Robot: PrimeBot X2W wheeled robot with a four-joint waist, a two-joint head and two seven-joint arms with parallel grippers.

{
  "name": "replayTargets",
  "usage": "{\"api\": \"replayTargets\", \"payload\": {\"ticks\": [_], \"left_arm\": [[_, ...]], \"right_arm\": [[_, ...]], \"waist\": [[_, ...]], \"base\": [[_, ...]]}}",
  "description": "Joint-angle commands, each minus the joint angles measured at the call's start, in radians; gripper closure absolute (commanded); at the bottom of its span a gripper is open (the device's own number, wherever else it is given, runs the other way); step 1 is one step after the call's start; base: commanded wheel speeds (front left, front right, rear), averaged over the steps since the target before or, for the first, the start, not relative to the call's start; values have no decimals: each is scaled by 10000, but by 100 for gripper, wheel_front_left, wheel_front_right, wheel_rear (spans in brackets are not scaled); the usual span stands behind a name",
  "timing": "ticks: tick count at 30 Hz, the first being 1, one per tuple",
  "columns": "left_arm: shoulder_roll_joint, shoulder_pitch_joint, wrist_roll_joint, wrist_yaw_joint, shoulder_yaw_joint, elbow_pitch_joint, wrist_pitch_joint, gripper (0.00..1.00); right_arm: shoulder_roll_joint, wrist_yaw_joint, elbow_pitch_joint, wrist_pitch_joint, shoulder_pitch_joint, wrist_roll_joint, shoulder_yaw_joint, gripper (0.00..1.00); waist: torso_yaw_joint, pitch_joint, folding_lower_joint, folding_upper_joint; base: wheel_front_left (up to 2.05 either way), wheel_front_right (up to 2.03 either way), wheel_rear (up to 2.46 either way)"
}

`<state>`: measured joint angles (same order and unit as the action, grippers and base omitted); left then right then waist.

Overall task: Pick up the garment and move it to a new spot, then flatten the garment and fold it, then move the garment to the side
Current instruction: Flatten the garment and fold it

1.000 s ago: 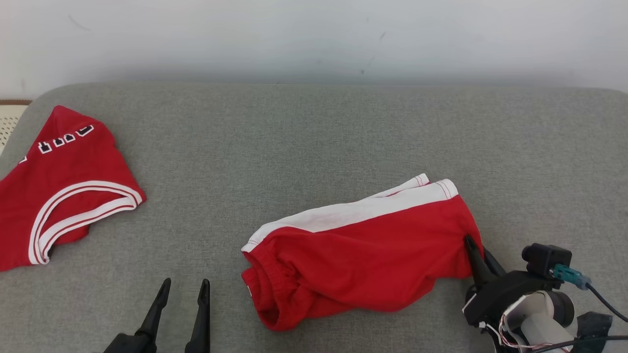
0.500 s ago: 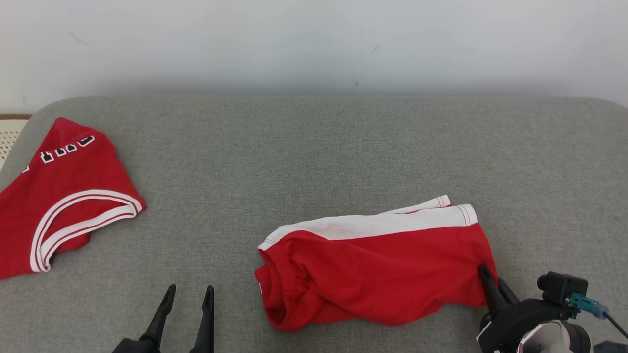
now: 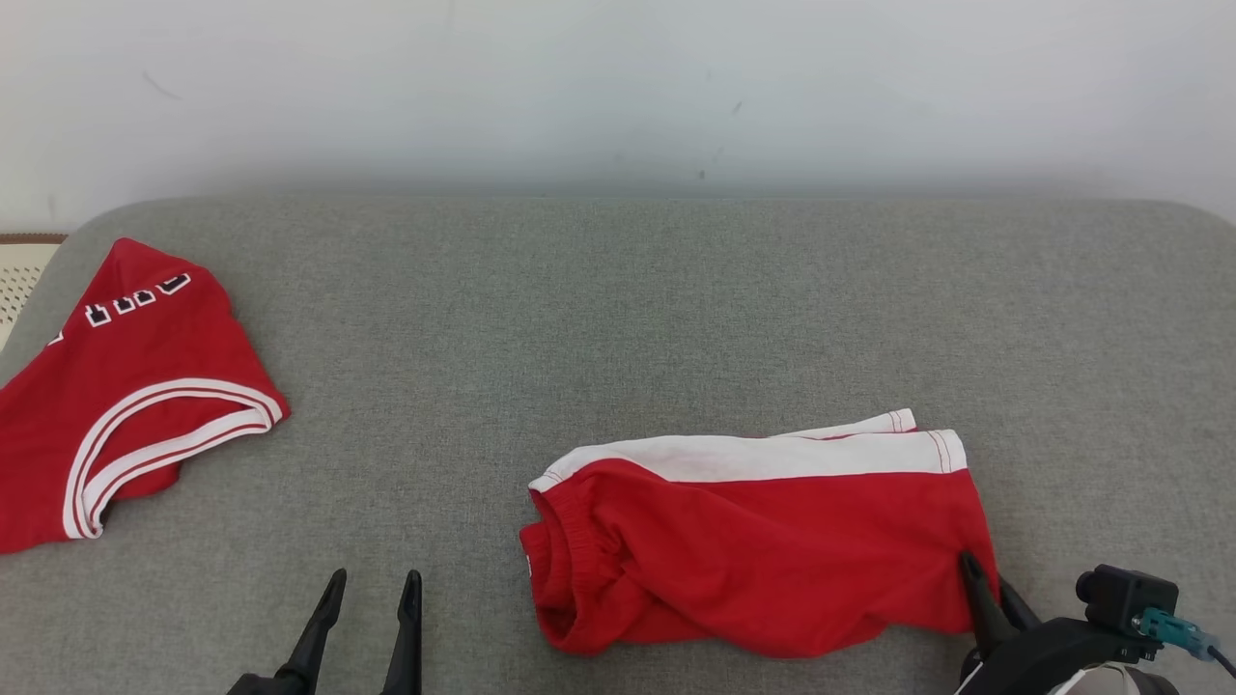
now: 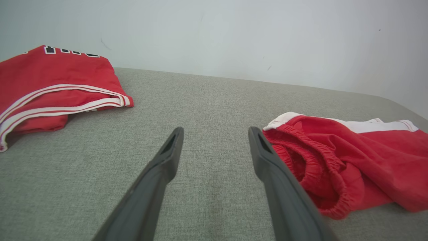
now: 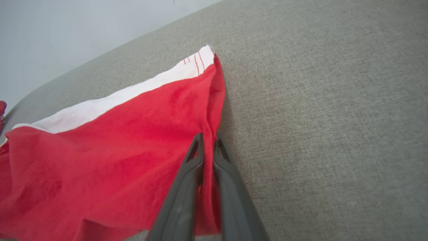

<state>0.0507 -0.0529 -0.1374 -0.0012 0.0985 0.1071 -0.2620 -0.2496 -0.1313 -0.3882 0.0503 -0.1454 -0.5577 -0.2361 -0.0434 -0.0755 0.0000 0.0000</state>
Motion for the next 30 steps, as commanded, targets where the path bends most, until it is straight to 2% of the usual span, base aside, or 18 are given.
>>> {"api": "replayTargets", "payload": {"ticks": [1, 2, 12, 21, 30], "left_arm": [[1, 137, -20, 14, -33, 3, -49, 0], [1, 122, -17, 9, -31, 8, -49, 0], [0, 160, -110, 84, -144, -159, -49, 0], [0, 314, -18, 144, -400, -380, -49, 0], [1, 374, 205, 96, -657, -535, -49, 0]], "right_arm": [[51, 10, 75, -50, 166, 117, 75, 64], [79, 10, 101, -72, 180, 217, 157, 0], [408, 11, 933, 710, 148, 1340, 856, 0], [566, 9, 1691, 1873, 327, 2228, 844, 0], [727, 9, 2368, 2153, 834, 2578, 810, 0]], "waist": [[11, -8, 0, 0], [11, -11, 0, 0], [64, 78, 0, 0], [246, 284, 0, 0], [514, 510, 0, 0]], "base": [[0, 0, 0], [0, 0, 0], [0, 0, 0], [0, 0, 0], [0, 0, 0]]}}
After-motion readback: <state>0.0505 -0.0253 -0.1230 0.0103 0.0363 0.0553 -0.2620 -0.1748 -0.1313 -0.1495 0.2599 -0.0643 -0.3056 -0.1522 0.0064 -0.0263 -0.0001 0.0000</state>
